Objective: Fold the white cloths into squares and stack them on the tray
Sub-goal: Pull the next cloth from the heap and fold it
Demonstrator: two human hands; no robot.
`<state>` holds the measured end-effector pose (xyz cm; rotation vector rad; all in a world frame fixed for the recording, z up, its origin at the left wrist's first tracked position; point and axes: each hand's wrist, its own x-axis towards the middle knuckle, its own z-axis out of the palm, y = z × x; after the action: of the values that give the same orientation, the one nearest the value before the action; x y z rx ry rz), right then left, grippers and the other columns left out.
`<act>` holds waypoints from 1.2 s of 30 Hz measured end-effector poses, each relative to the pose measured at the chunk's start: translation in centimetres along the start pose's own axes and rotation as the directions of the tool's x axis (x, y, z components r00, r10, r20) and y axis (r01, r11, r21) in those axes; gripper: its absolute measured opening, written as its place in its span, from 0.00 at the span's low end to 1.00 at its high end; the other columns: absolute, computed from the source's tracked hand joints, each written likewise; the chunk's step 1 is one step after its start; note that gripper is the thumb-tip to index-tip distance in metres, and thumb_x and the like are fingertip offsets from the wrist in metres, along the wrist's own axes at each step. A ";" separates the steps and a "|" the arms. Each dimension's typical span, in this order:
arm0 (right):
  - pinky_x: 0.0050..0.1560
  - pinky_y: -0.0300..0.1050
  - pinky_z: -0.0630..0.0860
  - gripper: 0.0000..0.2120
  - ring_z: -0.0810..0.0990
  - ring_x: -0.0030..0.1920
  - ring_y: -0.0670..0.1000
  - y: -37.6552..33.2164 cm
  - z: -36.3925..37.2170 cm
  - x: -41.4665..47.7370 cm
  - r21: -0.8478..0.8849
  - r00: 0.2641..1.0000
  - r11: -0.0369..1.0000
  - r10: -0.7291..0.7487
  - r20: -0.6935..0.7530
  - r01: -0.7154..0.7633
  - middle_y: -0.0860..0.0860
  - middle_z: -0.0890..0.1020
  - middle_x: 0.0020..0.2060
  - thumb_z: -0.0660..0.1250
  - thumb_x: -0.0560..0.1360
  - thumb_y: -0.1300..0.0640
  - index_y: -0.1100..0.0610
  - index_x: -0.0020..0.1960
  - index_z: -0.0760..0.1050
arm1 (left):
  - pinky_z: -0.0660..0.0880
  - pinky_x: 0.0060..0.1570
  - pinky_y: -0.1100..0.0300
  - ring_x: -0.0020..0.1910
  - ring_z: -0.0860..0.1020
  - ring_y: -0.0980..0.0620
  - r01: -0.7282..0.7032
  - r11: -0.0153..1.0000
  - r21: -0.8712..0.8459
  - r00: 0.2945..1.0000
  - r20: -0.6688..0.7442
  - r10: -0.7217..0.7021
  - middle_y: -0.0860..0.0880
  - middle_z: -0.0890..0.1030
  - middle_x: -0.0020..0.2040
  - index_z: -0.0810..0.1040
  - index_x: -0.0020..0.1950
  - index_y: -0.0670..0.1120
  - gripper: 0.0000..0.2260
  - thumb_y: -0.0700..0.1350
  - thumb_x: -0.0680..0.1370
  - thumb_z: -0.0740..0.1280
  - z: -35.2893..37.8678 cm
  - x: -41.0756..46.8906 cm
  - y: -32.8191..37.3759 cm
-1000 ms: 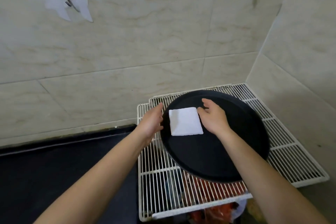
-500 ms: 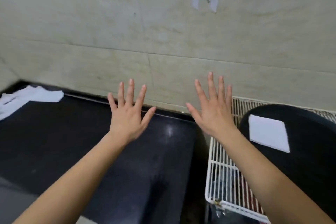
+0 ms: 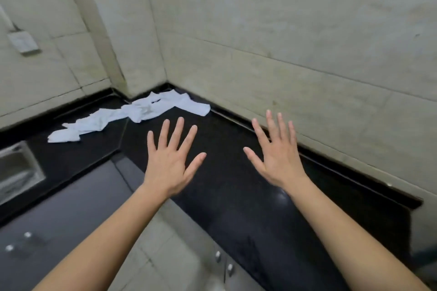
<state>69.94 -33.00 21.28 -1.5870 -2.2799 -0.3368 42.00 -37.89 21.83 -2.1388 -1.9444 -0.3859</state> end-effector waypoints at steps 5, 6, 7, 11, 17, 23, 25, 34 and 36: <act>0.79 0.63 0.49 0.35 0.49 0.81 0.62 -13.1 3.9 6.5 0.033 0.989 0.990 -0.135 0.059 0.134 0.59 0.51 0.81 0.51 0.81 0.35 0.51 0.82 0.54 | 0.53 0.74 0.32 0.80 0.50 0.41 0.112 0.993 0.025 0.993 0.047 -0.113 0.48 0.53 0.82 0.56 0.81 0.54 0.32 0.68 0.81 0.44 0.2 -2.1 -14.5; 0.79 0.63 0.49 0.35 0.49 0.81 0.62 -14.7 4.5 7.4 0.038 0.987 0.989 -0.146 0.072 0.144 0.59 0.51 0.81 0.51 0.81 0.35 0.51 0.82 0.53 | 0.54 0.73 0.32 0.80 0.51 0.40 0.120 0.992 0.042 0.991 0.054 -0.122 0.47 0.53 0.82 0.57 0.81 0.54 0.32 0.68 0.81 0.44 0.5 -2.3 -16.4; 0.78 0.63 0.49 0.35 0.49 0.81 0.62 -16.4 5.3 8.4 0.040 0.983 0.987 -0.158 0.090 0.155 0.59 0.51 0.81 0.50 0.81 0.35 0.51 0.82 0.53 | 0.55 0.73 0.32 0.80 0.52 0.40 0.131 0.990 0.055 0.989 0.061 -0.135 0.47 0.54 0.82 0.57 0.81 0.53 0.32 0.67 0.81 0.45 0.8 -2.6 -18.4; 0.78 0.63 0.50 0.35 0.48 0.81 0.62 -21.6 8.6 11.7 0.025 0.959 0.974 -0.225 0.172 0.224 0.59 0.49 0.81 0.48 0.81 0.34 0.51 0.82 0.52 | 0.57 0.72 0.32 0.79 0.55 0.38 0.194 0.978 0.071 0.975 0.095 -0.200 0.44 0.57 0.81 0.60 0.80 0.50 0.33 0.67 0.81 0.45 2.8 -3.3 -24.3; 0.78 0.63 0.51 0.35 0.48 0.81 0.62 -26.9 14.0 17.2 0.060 0.934 0.959 -0.282 0.219 0.276 0.59 0.48 0.81 0.48 0.81 0.34 0.51 0.82 0.51 | 0.57 0.72 0.32 0.79 0.55 0.39 0.244 0.966 0.087 0.955 0.151 -0.255 0.44 0.56 0.81 0.59 0.80 0.50 0.34 0.67 0.81 0.43 6.3 -1.4 -31.0; 0.79 0.63 0.49 0.35 0.47 0.81 0.62 -29.1 21.8 26.1 0.081 0.935 0.968 -0.251 0.252 0.238 0.59 0.47 0.81 0.49 0.81 0.35 0.51 0.82 0.50 | 0.57 0.72 0.31 0.80 0.51 0.40 0.242 0.960 0.141 0.930 0.250 -0.271 0.44 0.52 0.82 0.56 0.81 0.51 0.34 0.68 0.80 0.43 11.1 6.8 -38.6; 0.78 0.63 0.51 0.35 0.49 0.81 0.63 -29.1 24.0 29.2 0.076 0.938 0.983 -0.181 0.297 0.165 0.59 0.49 0.81 0.49 0.81 0.35 0.52 0.82 0.51 | 0.54 0.73 0.32 0.81 0.46 0.41 0.217 0.963 0.160 0.919 0.299 -0.256 0.45 0.47 0.82 0.50 0.82 0.53 0.34 0.69 0.79 0.41 12.1 10.5 -40.8; 0.79 0.63 0.48 0.34 0.47 0.81 0.64 -27.3 28.3 38.9 -0.011 0.905 1.000 -0.008 0.425 0.014 0.59 0.48 0.81 0.47 0.82 0.36 0.53 0.82 0.48 | 0.48 0.74 0.34 0.80 0.41 0.41 0.080 0.993 0.087 0.929 0.354 -0.105 0.47 0.38 0.81 0.42 0.81 0.55 0.35 0.69 0.78 0.40 16.2 24.2 -45.0; 0.79 0.62 0.47 0.35 0.46 0.81 0.63 -26.5 28.9 40.1 -0.018 0.908 1.000 0.021 0.418 -0.015 0.59 0.48 0.81 0.49 0.82 0.37 0.53 0.82 0.49 | 0.46 0.75 0.35 0.80 0.39 0.42 0.048 0.998 0.030 0.925 0.375 -0.056 0.48 0.34 0.80 0.39 0.81 0.58 0.34 0.70 0.77 0.39 18.1 26.4 -45.2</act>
<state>28.28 3.17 11.20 -1.8309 -2.5725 -0.0021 0.05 -2.67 13.39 -2.2854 -2.1924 0.0450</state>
